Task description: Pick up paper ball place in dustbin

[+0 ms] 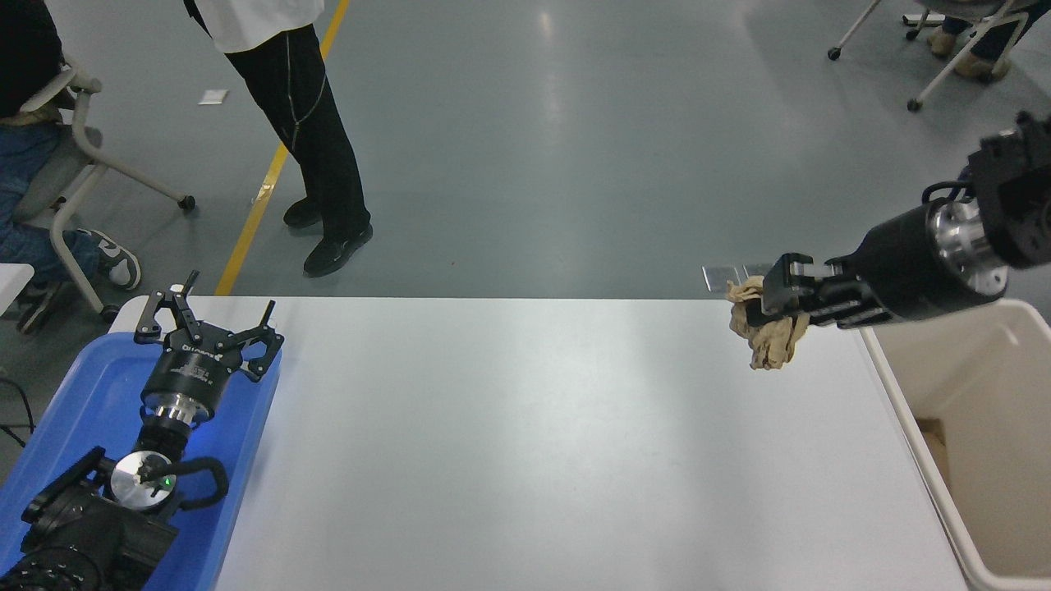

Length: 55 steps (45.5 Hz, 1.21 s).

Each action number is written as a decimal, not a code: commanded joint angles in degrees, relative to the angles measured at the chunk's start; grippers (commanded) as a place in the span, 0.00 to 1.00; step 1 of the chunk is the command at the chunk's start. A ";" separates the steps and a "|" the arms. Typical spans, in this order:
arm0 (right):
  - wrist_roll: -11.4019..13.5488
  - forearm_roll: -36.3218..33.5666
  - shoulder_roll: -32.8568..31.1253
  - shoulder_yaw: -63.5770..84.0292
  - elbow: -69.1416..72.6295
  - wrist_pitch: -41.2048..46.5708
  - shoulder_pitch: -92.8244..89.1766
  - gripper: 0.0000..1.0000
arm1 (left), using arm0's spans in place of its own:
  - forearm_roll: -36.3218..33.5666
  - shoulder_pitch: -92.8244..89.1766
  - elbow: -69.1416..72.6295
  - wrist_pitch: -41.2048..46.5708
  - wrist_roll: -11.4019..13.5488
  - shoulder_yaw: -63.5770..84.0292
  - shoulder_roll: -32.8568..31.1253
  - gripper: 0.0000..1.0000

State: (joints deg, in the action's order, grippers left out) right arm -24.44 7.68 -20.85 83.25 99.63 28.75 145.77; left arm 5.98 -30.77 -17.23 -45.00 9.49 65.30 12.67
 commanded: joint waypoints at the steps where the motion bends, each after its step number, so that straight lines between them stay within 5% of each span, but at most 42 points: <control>1: -0.09 0.23 -0.24 -0.37 0.37 6.58 6.89 0.00 | 0.00 0.00 0.00 0.00 0.00 0.00 -0.01 0.99; 16: 0.53 0.14 -0.24 0.77 -3.99 3.95 -0.83 0.00 | 0.00 0.00 0.00 0.00 0.00 0.00 -0.01 0.99; 30: 0.71 -1.79 -4.63 3.76 -21.74 -9.85 -25.43 0.00 | 0.00 0.00 0.00 0.00 0.00 0.00 -0.01 0.99; 55: 0.79 -31.32 -14.04 -10.46 -68.33 -29.36 -88.54 0.00 | 0.00 0.00 0.00 0.00 0.00 0.00 -0.01 0.99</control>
State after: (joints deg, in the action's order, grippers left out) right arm -23.74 -13.02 -32.50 82.21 50.50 6.20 83.11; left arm 5.97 -30.76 -17.22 -45.00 9.49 65.30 12.65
